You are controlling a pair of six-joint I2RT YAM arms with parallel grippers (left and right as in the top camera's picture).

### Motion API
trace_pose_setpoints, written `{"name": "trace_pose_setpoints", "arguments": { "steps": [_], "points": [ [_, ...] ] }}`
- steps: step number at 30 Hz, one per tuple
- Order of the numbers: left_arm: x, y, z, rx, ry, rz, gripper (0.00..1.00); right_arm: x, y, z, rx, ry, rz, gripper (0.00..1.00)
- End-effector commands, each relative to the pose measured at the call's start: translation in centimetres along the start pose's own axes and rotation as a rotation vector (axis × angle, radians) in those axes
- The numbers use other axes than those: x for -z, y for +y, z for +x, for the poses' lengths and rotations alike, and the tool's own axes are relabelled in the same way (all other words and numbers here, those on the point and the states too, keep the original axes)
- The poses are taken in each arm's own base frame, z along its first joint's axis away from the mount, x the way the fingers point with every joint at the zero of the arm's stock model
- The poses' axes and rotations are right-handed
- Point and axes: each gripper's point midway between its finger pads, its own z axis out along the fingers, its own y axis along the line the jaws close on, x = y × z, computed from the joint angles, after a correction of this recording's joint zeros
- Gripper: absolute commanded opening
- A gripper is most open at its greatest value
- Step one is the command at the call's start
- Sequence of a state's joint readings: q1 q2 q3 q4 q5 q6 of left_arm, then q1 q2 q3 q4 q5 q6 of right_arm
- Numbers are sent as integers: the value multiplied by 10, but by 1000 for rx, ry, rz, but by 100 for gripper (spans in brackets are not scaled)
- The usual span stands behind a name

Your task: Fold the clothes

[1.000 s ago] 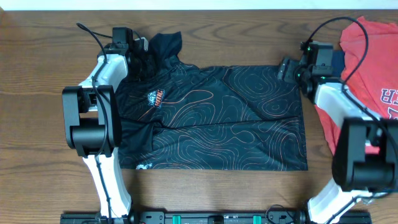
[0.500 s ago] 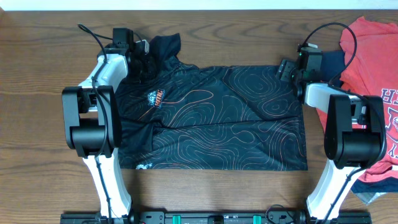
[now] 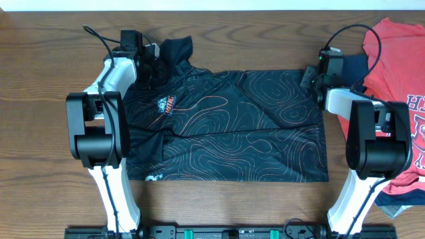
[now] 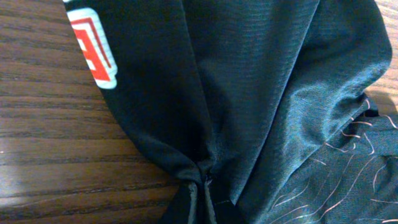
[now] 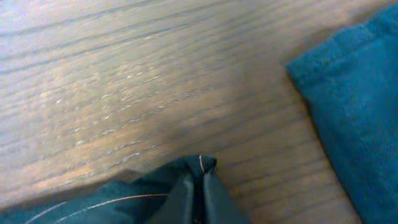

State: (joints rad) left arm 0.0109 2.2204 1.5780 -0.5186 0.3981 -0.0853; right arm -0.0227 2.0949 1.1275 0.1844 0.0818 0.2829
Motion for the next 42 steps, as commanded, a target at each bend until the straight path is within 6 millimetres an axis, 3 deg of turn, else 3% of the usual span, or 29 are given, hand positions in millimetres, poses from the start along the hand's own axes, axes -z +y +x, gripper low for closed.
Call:
{"name": "trace_pose_setpoints", "arguments": {
  "steps": [1,6,11,16,27,36,42],
  "points": [
    [-11,10,21,29,63,-33,6,-8,-4,17,-15,41,19,1],
    [4,3,12,17,28,-27,6,5,-10,5,-44,37,29,1],
    [36,-10,-1,-1,-31,-18,6,39,-13,-25,-59,4,30,1],
    [72,-15,18,27,23,-30,6,81,-5,-37,-58,28,-6,1],
    [140,11,97,241,293,-88,6,175,-14,2,-52,265,18,1],
    [173,38,135,351,438,-90,6,199,-29,36,-56,415,73,1],
    [177,42,140,376,454,-90,6,204,-32,47,-55,464,87,1]
  ]
}}
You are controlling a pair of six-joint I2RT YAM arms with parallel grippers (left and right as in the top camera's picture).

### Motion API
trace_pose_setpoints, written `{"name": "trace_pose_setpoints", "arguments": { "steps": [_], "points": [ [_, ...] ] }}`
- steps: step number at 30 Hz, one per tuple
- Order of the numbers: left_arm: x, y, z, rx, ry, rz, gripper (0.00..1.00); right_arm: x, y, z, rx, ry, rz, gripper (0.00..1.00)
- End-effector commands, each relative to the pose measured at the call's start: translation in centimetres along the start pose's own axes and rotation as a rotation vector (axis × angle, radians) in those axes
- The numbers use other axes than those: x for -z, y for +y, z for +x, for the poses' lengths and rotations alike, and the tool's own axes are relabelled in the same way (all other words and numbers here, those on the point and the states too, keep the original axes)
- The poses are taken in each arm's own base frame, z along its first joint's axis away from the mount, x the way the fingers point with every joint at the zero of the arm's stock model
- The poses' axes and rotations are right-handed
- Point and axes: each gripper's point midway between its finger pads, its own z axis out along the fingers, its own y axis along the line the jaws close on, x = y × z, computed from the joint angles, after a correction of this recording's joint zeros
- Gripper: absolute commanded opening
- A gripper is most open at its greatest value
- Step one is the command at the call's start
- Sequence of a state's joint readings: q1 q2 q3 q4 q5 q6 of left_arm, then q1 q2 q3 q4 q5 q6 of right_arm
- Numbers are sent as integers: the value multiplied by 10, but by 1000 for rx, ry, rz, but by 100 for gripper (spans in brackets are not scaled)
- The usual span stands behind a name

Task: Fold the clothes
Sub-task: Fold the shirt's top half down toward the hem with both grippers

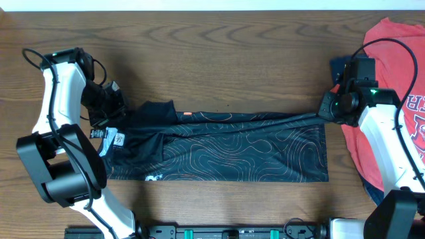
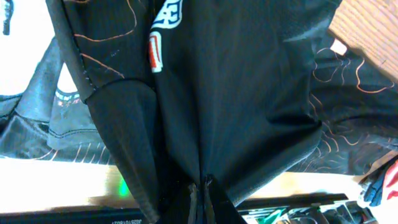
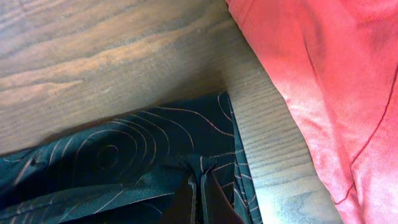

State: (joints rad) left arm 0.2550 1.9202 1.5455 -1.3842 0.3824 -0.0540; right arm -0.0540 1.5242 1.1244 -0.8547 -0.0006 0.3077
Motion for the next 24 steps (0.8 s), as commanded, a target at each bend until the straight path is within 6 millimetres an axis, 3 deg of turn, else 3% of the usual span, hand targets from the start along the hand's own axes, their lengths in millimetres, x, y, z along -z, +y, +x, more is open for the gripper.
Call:
{"name": "trace_pose_setpoints", "arguments": {
  "steps": [1,6,17,20,24],
  "points": [
    [7,1,4,-20,-18,-5,6,5,-6,2,-25,6,10,1],
    [11,9,14,-8,8,-49,6,6,-17,16,-24,58,69,1],
    [43,27,41,29,-73,-186,6,9,-27,37,-19,144,117,1],
    [40,28,39,28,-82,-184,6,10,-29,44,-17,170,125,1],
    [21,34,44,41,-40,-187,6,11,-30,50,-16,194,132,1]
  ]
}}
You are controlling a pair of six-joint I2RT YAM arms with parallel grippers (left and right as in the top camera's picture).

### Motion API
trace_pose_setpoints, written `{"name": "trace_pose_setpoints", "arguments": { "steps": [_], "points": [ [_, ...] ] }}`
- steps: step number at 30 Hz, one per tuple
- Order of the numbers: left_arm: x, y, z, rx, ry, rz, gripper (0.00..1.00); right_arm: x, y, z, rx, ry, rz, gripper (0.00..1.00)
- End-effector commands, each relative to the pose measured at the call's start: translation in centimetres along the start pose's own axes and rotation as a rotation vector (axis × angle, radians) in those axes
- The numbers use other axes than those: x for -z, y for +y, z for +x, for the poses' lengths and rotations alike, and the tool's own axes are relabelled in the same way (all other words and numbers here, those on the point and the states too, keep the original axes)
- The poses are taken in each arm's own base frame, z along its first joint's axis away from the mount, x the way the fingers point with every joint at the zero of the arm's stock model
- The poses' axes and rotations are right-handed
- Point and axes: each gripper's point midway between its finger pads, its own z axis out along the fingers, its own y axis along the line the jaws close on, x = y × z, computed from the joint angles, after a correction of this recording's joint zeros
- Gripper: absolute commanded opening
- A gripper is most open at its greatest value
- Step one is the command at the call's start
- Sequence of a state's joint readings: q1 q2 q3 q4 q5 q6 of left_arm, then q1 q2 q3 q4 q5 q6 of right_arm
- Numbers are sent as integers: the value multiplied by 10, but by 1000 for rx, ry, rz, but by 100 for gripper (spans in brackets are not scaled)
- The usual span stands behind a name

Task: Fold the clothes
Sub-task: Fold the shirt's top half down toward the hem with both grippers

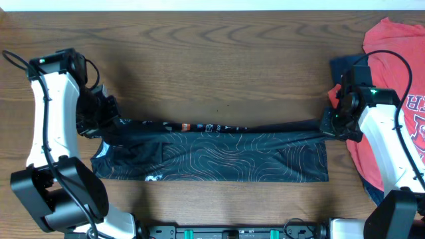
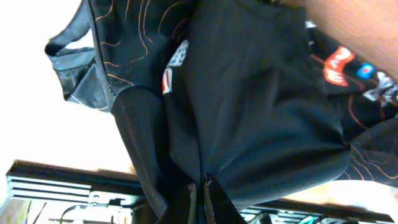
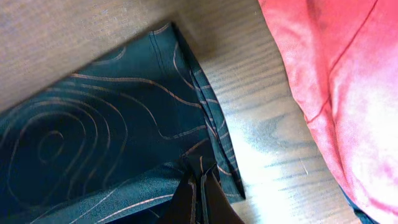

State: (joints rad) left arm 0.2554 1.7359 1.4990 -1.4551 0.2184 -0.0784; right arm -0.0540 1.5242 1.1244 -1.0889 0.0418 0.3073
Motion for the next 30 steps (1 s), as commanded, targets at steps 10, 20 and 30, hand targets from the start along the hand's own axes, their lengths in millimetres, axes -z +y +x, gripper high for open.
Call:
{"name": "trace_pose_setpoints", "arguments": {
  "steps": [10,20,30],
  "points": [
    [-47,34,35,113,161,-142,6,-8,-11,13,-30,38,36,1],
    [-58,36,29,127,136,-142,31,-24,-15,29,-27,89,53,1],
    [-58,35,27,133,130,-141,42,-26,-14,27,-27,78,50,1]
  ]
}}
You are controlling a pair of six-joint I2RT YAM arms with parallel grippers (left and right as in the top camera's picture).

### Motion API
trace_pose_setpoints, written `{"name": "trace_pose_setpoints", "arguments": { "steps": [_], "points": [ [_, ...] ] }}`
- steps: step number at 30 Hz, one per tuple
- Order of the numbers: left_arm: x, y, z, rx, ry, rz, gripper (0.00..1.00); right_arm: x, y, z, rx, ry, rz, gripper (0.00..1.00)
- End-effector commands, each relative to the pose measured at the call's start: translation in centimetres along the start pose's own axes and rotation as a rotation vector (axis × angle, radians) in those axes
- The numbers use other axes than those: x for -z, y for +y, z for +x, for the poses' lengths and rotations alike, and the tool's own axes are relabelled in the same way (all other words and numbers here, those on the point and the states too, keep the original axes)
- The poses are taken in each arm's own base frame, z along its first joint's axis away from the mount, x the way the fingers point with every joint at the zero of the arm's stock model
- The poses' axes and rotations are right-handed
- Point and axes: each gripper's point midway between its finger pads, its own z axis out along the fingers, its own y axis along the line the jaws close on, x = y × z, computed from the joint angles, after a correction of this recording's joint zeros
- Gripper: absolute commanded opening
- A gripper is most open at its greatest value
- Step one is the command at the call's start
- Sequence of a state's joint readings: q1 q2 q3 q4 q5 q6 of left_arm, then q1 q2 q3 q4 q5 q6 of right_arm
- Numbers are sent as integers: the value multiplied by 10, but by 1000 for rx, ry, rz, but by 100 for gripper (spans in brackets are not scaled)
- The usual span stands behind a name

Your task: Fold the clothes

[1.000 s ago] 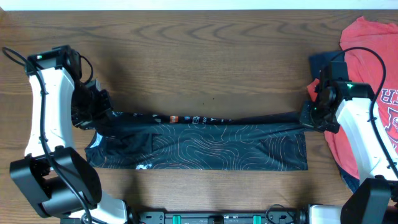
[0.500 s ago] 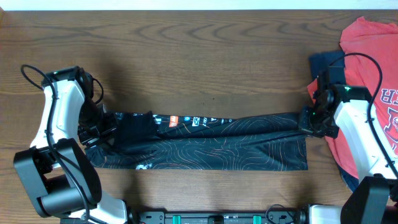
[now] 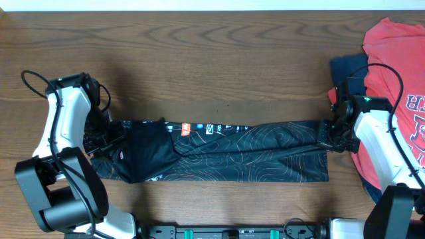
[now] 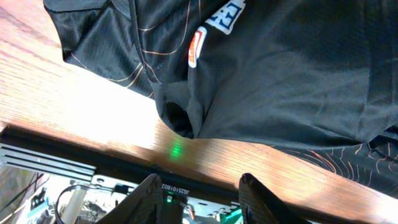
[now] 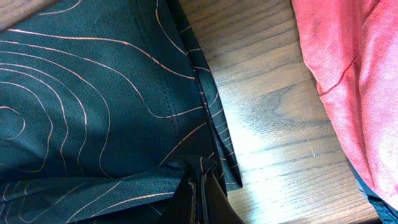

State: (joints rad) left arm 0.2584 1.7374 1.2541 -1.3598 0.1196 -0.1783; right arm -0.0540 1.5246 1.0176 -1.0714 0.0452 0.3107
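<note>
A black shirt (image 3: 232,153) with thin orange contour lines lies folded into a long strip across the table's front half. Its left end is a plain black flap with a white and orange label (image 4: 198,45). My left gripper (image 3: 109,136) is at that left end. In the left wrist view the left gripper (image 4: 200,186) is open, nothing between its fingers, and the shirt (image 4: 280,74) lies just beyond them. My right gripper (image 3: 330,138) is at the strip's right end. The right wrist view has the right gripper (image 5: 199,183) shut on a pinch of the shirt (image 5: 93,81).
A red shirt (image 3: 392,79) with white letters lies at the right edge, close to my right arm, and shows as red cloth (image 5: 348,62) in the right wrist view. A dark blue garment (image 3: 345,66) pokes out beside it. The table's front edge with its black rail (image 4: 62,162) is near my left gripper.
My left gripper has let go of the shirt's left end and stands open; that flap now lies on the lower layer. My right gripper sits slightly nearer the front, still shut on the cloth.
First the shirt lay spread flat with both grippers shut on its far edge, left at the collar, right at the far right corner. Then that edge was up and brought toward the front, halving the shirt. Now it is a strip, the left end released.
</note>
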Motion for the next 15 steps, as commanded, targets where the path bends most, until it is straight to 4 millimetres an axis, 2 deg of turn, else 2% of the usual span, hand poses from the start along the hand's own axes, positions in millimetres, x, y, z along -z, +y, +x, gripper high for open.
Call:
{"name": "trace_pose_setpoints", "arguments": {
  "steps": [1,5,12,15],
  "points": [
    [-1,3,-1,16,-1,-12,42,-1,-6,-1,-28,-6,18,1],
    [-1,-12,-6,11,-15,72,42,-1,-6,-1,-28,-6,18,1],
    [5,-50,-24,-59,-92,236,42,-1,-6,-1,-28,-5,18,1],
    [6,-69,-30,-117,-138,253,49,-1,-6,-1,-28,-5,18,1]
  ]
}}
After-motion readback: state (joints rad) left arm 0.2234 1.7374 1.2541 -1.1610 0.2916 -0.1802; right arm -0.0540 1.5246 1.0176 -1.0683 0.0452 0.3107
